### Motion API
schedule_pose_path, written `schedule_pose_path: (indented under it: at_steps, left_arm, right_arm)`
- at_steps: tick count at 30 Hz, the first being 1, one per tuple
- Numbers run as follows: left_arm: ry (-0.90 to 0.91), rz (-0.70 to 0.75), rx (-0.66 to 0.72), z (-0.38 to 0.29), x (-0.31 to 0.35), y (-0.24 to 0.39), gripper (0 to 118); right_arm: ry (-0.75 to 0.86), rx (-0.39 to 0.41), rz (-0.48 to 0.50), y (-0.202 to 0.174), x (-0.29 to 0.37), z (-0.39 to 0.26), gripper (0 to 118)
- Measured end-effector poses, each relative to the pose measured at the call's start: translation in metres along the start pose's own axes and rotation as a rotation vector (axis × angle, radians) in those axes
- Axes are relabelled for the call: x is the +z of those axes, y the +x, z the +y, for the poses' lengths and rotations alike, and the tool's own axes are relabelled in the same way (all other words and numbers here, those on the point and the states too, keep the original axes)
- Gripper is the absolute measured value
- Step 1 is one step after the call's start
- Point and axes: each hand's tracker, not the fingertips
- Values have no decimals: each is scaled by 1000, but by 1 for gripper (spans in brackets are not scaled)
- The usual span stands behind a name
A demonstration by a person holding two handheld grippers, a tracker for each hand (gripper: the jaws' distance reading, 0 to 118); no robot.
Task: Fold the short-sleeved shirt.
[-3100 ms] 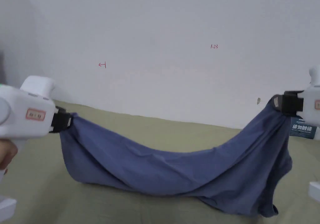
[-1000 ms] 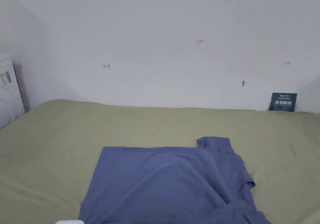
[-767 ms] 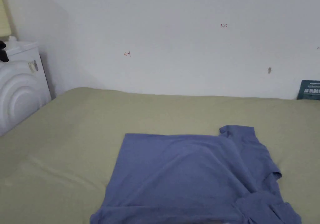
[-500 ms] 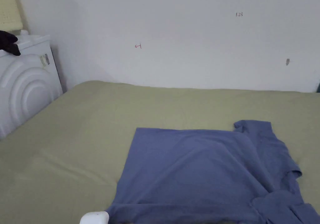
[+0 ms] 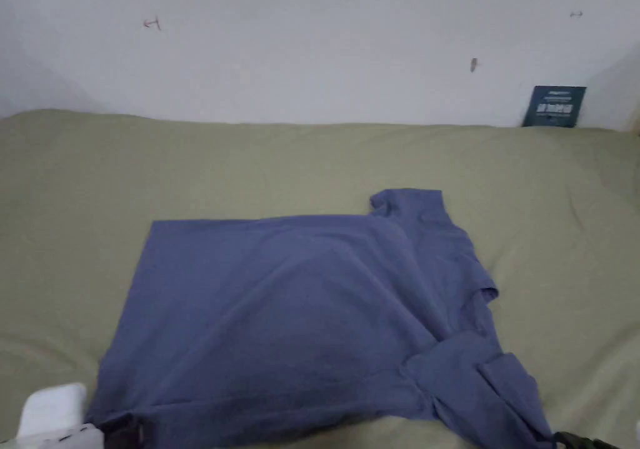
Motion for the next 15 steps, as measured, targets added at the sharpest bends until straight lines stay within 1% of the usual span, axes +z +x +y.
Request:
schedule_pose_path:
  at_steps: [1, 2, 4, 5, 6, 7, 8, 9, 10, 11, 15]
  left_arm:
    - [-20, -24, 49, -1, 0, -1, 20]
    - [-27, -26, 65, -2, -1, 0, 8]
    - [0, -18, 26, -5, 0, -1, 8]
    - [-5, -19, 20, -4, 0, -1, 8]
    - [-6, -21, 20, -1, 1, -1, 8]
    - [-4, -22, 18, 1, 2, 0, 8]
    - [-6, -25, 18, -1, 6, 3, 8]
    - [-14, -26, 16, 0, 5, 4, 8]
    - [-15, -27, 9, 0, 5, 4, 8]
    - [-15, -29, 6, 0, 5, 5, 8]
    - [-16, -41, 10, -1, 5, 3, 8]
  right_arm:
    - [-22, 2, -30, 5, -5, -1, 1]
    - [-35, 0, -43, 10, -10, -1, 1]
    - [-88, -3, -53, 23, -27, -1, 2]
    - [-118, 2, -59, 28, -36, -1, 8]
    - [-150, 15, -70, 32, -48, -1, 33]
    - [-185, 31, -79, 35, -60, 0, 63]
    - [-208, 30, -66, 37, -71, -1, 85]
    - [-234, 15, -18, 39, -83, -2, 87]
    - [-218, 10, -5, 40, -92, -2, 85]
    - [-201, 12, 10, 40, -100, -3, 87]
    - [-208, 4, 27, 42, -137, -10, 87]
